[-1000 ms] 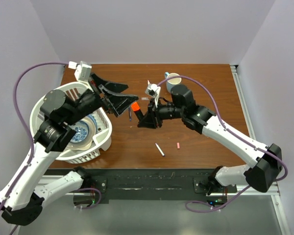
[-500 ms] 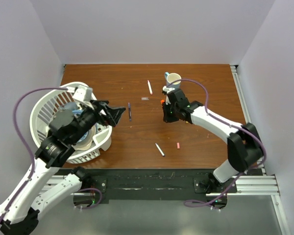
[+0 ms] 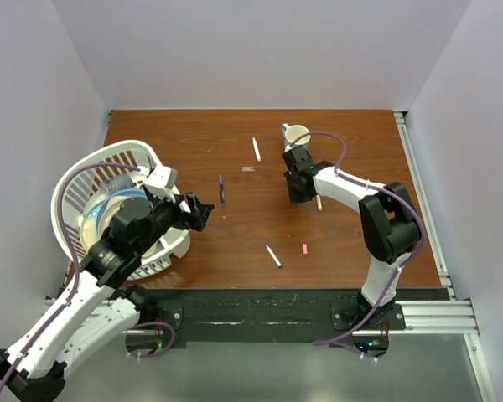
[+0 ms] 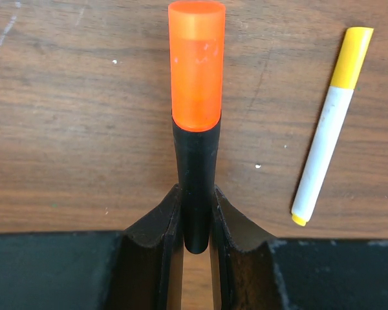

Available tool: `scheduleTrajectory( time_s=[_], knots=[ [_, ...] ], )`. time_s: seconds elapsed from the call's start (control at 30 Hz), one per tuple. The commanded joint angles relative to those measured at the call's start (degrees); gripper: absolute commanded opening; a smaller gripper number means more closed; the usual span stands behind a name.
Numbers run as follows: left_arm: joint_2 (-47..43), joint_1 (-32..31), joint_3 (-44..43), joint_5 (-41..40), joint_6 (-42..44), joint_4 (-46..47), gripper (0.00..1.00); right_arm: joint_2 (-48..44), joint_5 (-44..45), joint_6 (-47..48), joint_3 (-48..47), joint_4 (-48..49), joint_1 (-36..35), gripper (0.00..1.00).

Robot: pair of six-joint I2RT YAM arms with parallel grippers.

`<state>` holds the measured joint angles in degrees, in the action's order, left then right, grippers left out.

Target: Insert the pens into the pen caps

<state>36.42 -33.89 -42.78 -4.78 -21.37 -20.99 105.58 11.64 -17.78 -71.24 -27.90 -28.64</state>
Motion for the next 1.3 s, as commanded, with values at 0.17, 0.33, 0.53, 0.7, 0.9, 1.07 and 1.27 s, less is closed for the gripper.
scheduleTrajectory(
  time_s=[0.17,0.33,0.53,0.7,0.9,1.07,1.27],
  knots=[
    [0.1,-0.3,2.0,-0.7,4.0,2.4,1.00,1.2,2.2,-1.5,-1.3,-2.2,0.2,0.10],
    [-1.9,-0.3,3.1,-0.4,3.4,3.7,1.00,2.8,3.0,-1.1,-1.8,-2.5,0.2,0.21],
    [-3.9,-0.3,3.6,-0.8,3.6,3.9,1.00,2.9,3.0,-2.6,-2.1,-3.7,0.3,0.30],
    [-3.9,-0.3,3.2,-2.1,4.4,3.8,1.00,2.0,3.5,-2.3,-3.0,-5.0,0.2,0.34],
    [-3.6,-0.3,2.9,-2.0,4.8,3.0,1.00,-2.3,2.6,-1.6,-2.5,-6.4,0.2,0.38],
    [-5.0,-0.3,3.1,-2.0,5.1,3.0,1.00,-6.8,3.7,-1.2,-2.8,-8.0,0.3,0.39],
    [-7.7,-0.3,3.8,-3.3,5.4,3.5,1.00,-3.2,1.3,1.2,-14.1,-7.0,-1.0,0.39]
  ],
)
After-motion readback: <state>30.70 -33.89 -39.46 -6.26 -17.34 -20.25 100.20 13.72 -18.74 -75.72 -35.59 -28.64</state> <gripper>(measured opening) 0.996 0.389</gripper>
